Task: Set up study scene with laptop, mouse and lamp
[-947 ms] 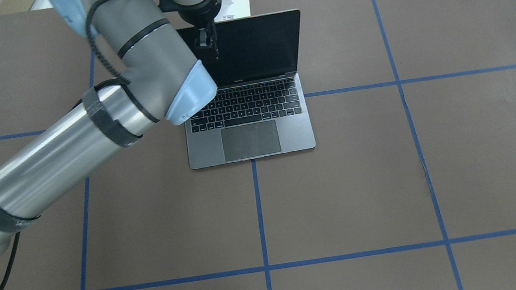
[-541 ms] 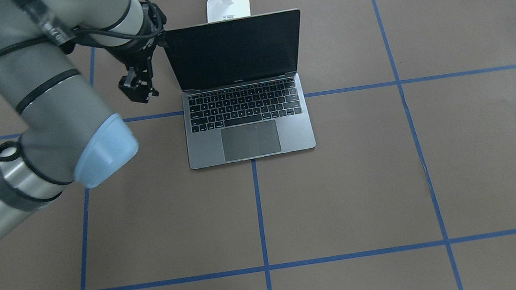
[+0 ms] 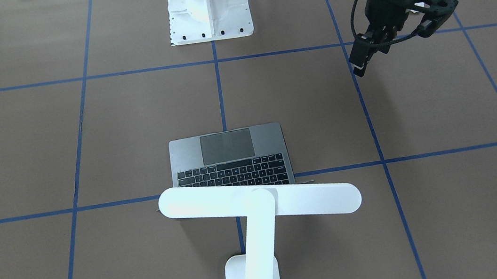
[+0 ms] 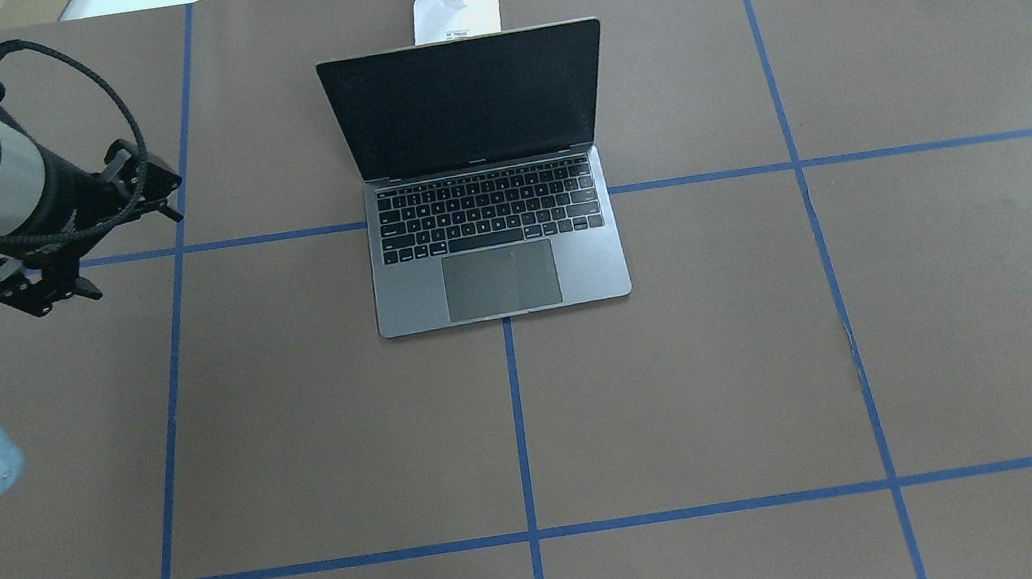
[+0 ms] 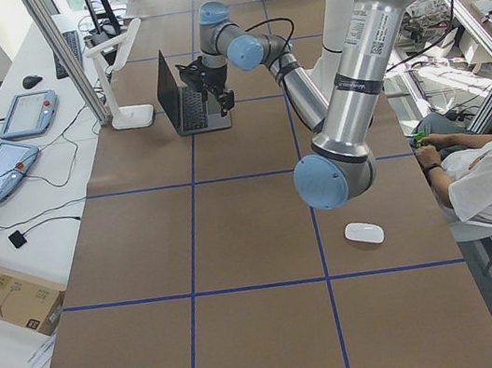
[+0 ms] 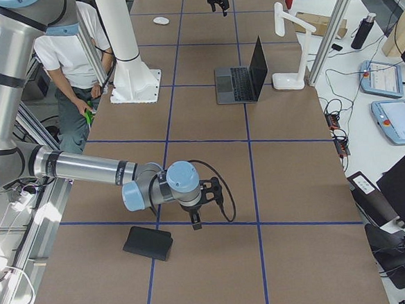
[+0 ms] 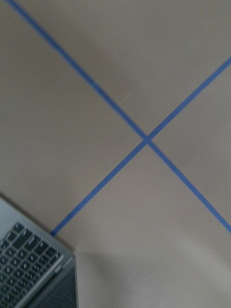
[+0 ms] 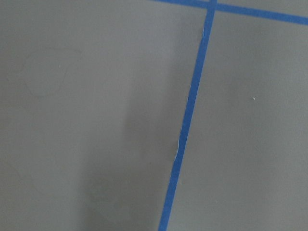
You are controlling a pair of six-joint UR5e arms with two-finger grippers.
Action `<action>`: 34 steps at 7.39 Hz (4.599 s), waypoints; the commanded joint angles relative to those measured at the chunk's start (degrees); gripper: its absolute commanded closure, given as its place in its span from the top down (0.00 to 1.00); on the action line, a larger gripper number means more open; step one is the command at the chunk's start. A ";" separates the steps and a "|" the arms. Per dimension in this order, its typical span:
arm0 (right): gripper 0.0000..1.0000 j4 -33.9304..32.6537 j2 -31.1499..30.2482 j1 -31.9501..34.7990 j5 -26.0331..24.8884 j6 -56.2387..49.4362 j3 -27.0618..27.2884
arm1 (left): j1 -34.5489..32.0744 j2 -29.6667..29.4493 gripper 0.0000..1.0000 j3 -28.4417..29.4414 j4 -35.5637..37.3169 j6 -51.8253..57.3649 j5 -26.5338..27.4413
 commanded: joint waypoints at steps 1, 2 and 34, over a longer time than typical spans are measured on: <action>0.99 0.78 0.94 0.05 0.70 -16.74 -7.11 | -1.87 6.76 1.00 -2.54 -0.43 21.95 -1.10; 0.99 0.43 1.30 0.23 0.88 -22.99 -9.67 | -6.06 8.87 1.00 -2.37 -0.61 33.98 -5.20; 0.91 -55.47 17.30 -2.23 8.79 -74.20 -21.82 | -26.67 16.71 1.00 -1.58 -0.52 53.17 -22.91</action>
